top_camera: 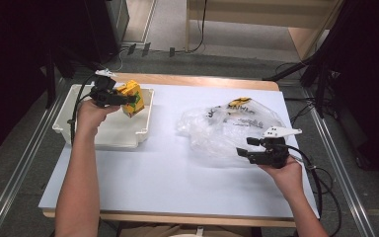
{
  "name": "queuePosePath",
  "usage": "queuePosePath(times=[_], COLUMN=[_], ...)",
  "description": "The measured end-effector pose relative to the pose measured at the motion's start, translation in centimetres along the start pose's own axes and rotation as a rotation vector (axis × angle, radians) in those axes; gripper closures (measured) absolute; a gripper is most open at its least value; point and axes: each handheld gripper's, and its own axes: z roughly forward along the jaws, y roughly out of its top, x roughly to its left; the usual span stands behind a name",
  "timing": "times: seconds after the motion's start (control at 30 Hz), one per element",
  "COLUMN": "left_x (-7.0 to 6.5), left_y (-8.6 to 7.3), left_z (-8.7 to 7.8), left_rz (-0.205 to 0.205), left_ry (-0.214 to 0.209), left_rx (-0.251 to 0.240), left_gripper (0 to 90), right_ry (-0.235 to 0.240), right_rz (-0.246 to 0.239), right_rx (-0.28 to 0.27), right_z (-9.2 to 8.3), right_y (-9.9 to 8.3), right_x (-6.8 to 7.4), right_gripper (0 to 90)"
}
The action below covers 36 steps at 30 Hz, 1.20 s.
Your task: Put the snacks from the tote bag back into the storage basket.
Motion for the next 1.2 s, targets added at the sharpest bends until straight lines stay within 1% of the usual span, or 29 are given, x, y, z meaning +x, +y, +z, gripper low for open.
queuePosePath(times=[0.07, 0.23, 0.4, 0.53, 0.63, 0.7, 0.73, 0.87, 0.93, 1.0, 1.13, 1.2], left_x=[0.1, 0.4, 0.4, 0.3, 0.3, 0.2, 0.1, -0.1, -0.3, -0.4, -0.5, -0.5], left_y=[-0.2, -0.6, -0.8, -1.0, -1.3, -1.3, -1.3, -1.4, -1.4, -1.5, -1.6, -1.8], left_z=[0.3, 1.1, 1.8, 2.3, 2.8, 3.0, 3.2, 3.8, 4.0, 4.3, 4.4, 4.4], left_rz=[-0.009, -0.011, -0.02, -0.004, -0.006, -0.005, 0.003, 0.006, 0.017, 0.028, 0.036, 0.051], left_ry=[0.002, 0.012, 0.016, 0.031, 0.031, 0.03, 0.029, 0.031, 0.039, 0.036, 0.032, 0.03], left_rx=[0.001, 0.02, 0.018, 0.03, 0.024, 0.03, 0.039, 0.028, 0.029, 0.022, 0.011, 0.008], left_gripper=[52.5, 52.5, 52.4, 52.4, 52.4, 52.4, 52.4, 52.4, 52.4, 52.3, 52.2, 51.8], right_ry=[-0.001, -0.002, -0.002, -0.002, -0.004, -0.002, -0.003, -0.004, -0.003, -0.003, -0.001, -0.002], right_rz=[0.0, 0.004, 0.001, 0.002, -0.002, 0.0, 0.0, 0.001, -0.001, -0.003, -0.001, -0.002], right_rx=[0.003, 0.003, 0.006, 0.005, 0.006, 0.005, 0.006, 0.006, 0.005, 0.006, 0.005, 0.007], right_z=[0.0, -0.1, -0.1, -0.1, -0.2, -0.1, -0.2, -0.1, -0.1, -0.1, -0.1, -0.1], right_y=[0.0, -0.1, -0.1, -0.1, -0.2, -0.2, -0.2, -0.2, -0.2, -0.2, -0.2, -0.2], right_x=[0.0, 0.1, 0.0, 0.0, 0.0, 0.0, 0.0, 0.0, 0.0, 0.0, 0.0, 0.0], right_gripper=[38.3, 38.3, 38.3, 38.3, 38.3, 38.3, 38.3, 38.3, 38.3, 38.3, 38.4, 38.3])
